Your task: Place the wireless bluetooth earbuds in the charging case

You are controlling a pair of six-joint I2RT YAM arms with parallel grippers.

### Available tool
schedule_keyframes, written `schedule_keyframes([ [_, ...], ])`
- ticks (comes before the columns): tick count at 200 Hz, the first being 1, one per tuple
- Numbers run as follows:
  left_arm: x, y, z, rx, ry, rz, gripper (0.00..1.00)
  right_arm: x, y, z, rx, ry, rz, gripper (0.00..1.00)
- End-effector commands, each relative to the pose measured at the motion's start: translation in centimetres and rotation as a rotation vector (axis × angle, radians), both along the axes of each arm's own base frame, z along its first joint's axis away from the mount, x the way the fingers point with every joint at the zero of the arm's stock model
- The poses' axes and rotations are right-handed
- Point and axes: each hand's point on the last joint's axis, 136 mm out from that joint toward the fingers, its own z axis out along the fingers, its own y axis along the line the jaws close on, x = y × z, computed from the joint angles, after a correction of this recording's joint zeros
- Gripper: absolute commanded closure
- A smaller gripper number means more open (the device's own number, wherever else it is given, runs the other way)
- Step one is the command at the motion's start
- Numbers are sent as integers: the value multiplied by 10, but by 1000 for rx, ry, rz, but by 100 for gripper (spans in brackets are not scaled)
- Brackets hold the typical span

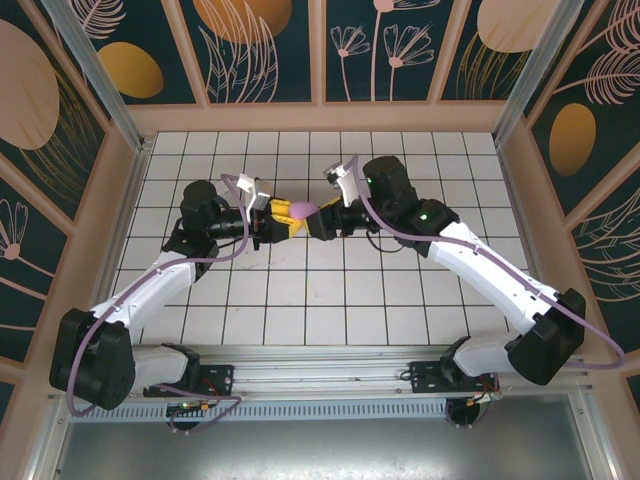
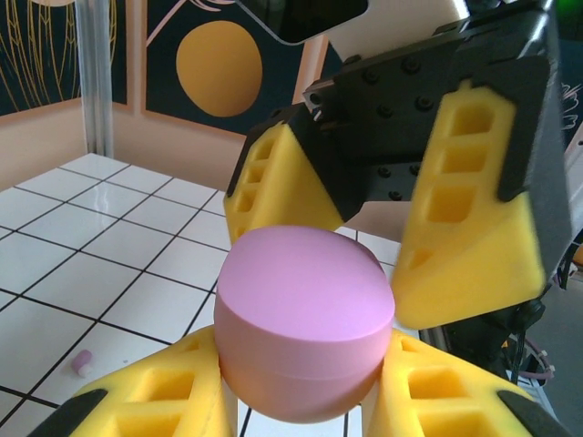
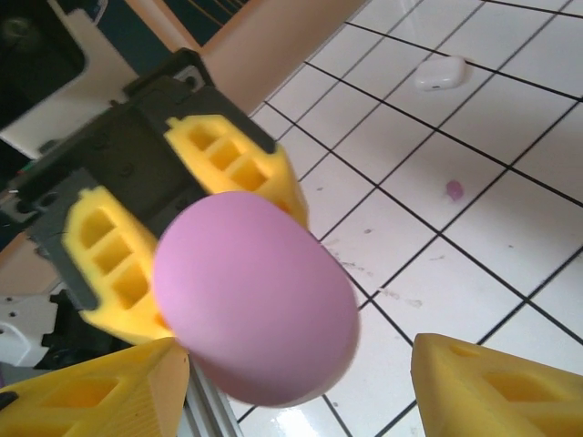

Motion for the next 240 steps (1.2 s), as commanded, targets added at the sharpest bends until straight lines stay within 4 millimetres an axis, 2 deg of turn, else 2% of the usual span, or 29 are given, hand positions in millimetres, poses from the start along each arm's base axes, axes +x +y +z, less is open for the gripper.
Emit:
schedule_keyframes([
  [1,-7,-1,19,-29,-56,-37,82,18,-2,13,-17,-73,-55,34],
  [75,-9,-1,14,-26,-42,-42,82,41,-11,39,36,-131,-137,34],
  [135,-6,-1,13,-24,-36,-31,82,46,-7,31,28,-77,-123,33],
  [205,10,7,-3,-16,30,36,83,27,-15,67,144,-41,-88,33],
  [221,14,13,-7,-37,64,49,83,30,-21,75,169,-21,-115,33],
  [240,15,19,-9,-56,73,68,83,45,-32,78,184,27,-204,33],
])
